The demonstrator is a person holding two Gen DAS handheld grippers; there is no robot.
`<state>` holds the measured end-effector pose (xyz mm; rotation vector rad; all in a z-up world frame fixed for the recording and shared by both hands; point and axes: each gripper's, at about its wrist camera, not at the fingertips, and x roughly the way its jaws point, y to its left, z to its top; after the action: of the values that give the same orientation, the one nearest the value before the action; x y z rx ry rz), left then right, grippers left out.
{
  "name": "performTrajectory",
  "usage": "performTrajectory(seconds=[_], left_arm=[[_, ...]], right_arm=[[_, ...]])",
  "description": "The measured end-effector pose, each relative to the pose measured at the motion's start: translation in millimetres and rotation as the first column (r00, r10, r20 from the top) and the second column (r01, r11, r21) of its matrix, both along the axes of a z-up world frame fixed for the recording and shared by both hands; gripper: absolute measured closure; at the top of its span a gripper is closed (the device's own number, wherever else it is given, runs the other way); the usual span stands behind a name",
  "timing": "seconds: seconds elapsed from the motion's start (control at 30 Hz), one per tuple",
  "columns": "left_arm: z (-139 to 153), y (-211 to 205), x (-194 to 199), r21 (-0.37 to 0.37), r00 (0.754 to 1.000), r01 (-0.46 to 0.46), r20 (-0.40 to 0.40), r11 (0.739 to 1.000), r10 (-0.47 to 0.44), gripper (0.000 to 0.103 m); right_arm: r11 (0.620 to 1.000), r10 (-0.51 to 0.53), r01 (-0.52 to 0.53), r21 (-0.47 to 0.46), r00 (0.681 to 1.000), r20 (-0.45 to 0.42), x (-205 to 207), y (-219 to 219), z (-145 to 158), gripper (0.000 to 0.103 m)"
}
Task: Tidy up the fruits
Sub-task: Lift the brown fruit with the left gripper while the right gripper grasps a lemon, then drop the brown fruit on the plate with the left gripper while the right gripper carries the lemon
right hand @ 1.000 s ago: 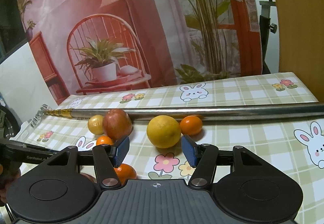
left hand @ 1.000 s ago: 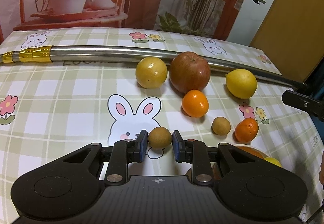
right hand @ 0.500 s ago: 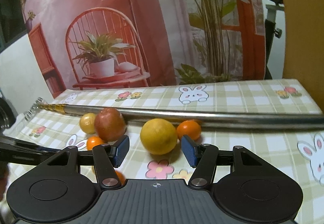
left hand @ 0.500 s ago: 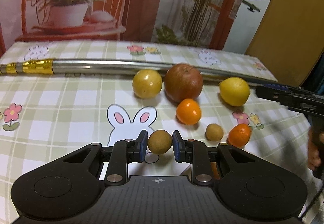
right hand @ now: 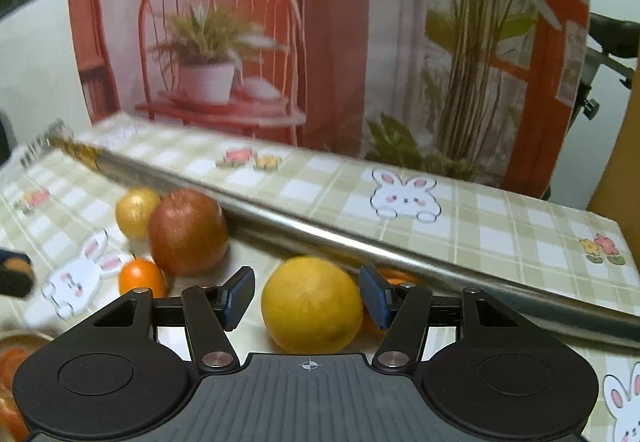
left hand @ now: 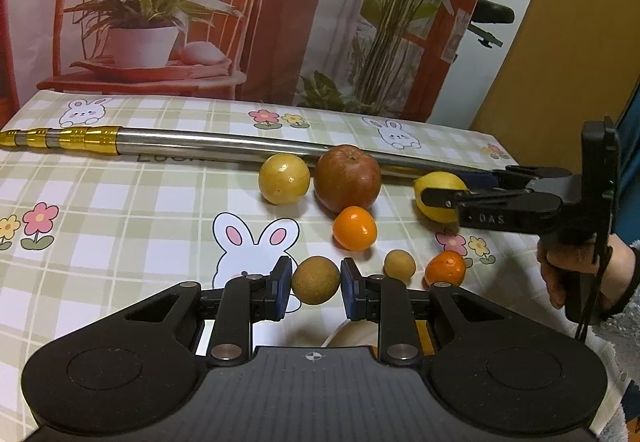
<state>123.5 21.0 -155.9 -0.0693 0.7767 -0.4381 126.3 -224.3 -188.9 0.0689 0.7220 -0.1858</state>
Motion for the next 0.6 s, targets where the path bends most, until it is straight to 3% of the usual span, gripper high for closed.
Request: performTrajectory(seconds=[0.07, 0.23, 0.37, 0.6], left_arm=[[0.9, 1.7, -1.2, -0.005, 1.000, -0.002, 0.003, 1.000, 0.002, 0.075], [3.0, 4.0, -6.8, -0.024, 1.000, 0.003, 0.006, 1.000, -0.003, 0.075], [2.8, 3.2, -11.7, -0.030, 1.000, 0.016, 0.005, 0.999, -0.016, 0.075], [2.1, 3.4, -17.0, -0.047, 1.000, 0.014, -0.006, 0.999, -0.015, 0.075]], right_arm=[[0.998, 0.005, -0.007, -0.054, 1.000, -0.027, -0.3, 7.4, 0.1, 0.053], [0.998, 0.024, -0.026, -0.057, 0.999, -0.047, -19.4, 17.5, 5.7, 0.054], [0.999, -0.004, 0.005, 0.049, 0.999, -0.034, -51.2, 16.4, 14.0, 0.054], [0.988, -0.029, 0.036, 0.147, 0.998, -0.049, -87.9, 19.2, 14.6, 0.053]])
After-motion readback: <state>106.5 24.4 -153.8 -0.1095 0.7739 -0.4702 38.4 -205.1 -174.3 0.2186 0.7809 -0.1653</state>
